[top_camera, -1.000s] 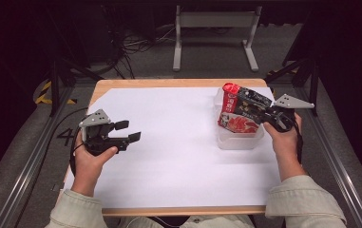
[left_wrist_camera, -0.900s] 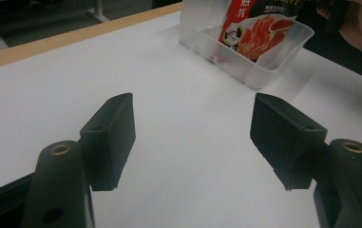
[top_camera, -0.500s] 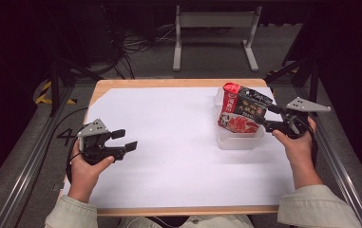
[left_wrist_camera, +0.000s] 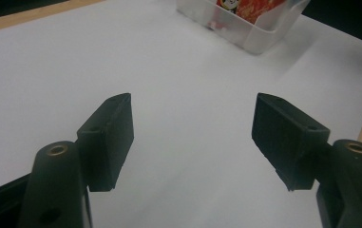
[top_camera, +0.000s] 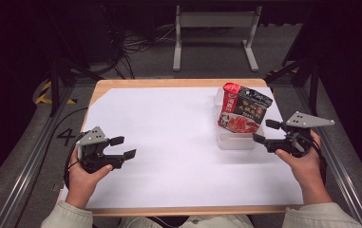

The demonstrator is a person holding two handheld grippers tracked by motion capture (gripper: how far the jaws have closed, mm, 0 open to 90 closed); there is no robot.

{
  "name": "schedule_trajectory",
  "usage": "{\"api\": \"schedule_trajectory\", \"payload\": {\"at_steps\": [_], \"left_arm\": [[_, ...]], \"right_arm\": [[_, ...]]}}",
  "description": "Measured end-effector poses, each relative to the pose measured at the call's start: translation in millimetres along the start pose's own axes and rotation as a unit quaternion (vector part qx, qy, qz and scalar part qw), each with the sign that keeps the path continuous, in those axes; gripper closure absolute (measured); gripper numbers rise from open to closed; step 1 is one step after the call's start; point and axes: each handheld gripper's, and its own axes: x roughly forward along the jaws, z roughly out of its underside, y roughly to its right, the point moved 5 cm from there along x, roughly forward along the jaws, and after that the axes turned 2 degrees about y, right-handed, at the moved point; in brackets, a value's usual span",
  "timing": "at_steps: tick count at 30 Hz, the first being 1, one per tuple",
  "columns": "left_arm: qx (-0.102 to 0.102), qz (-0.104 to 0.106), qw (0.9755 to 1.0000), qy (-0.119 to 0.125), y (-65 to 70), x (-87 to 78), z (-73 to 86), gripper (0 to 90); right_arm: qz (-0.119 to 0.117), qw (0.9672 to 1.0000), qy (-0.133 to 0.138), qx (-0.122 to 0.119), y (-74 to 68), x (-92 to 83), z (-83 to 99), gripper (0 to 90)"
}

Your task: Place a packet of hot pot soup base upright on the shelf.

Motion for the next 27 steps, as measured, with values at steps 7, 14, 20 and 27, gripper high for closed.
{"api": "schedule_trajectory", "payload": {"at_steps": [7, 14, 20, 27], "left_arm": [[0.002, 0.005, 1.0000, -0.007, 5.3, -3.4, 9.7, 30.7], [0.007, 0.011, 0.9999, -0.002, 8.8, -4.1, 18.7, 30.1], [0.005, 0.015, 0.9999, 0.002, 8.3, -2.1, 26.3, 29.9], [0.019, 0.004, 0.9998, -0.007, 7.3, 1.5, 38.3, 28.2]], "right_arm": [[-0.038, 0.9989, -0.028, -0.003, -20.3, 11.9, 4.8, 24.0], [-0.061, 0.9977, -0.027, -0.006, -35.4, 27.3, 17.7, 24.1], [-0.076, 0.9968, -0.018, -0.014, -47.7, 35.1, 24.2, 28.5], [-0.080, 0.9963, -0.027, -0.012, -56.9, 47.4, 39.4, 31.0]]}}
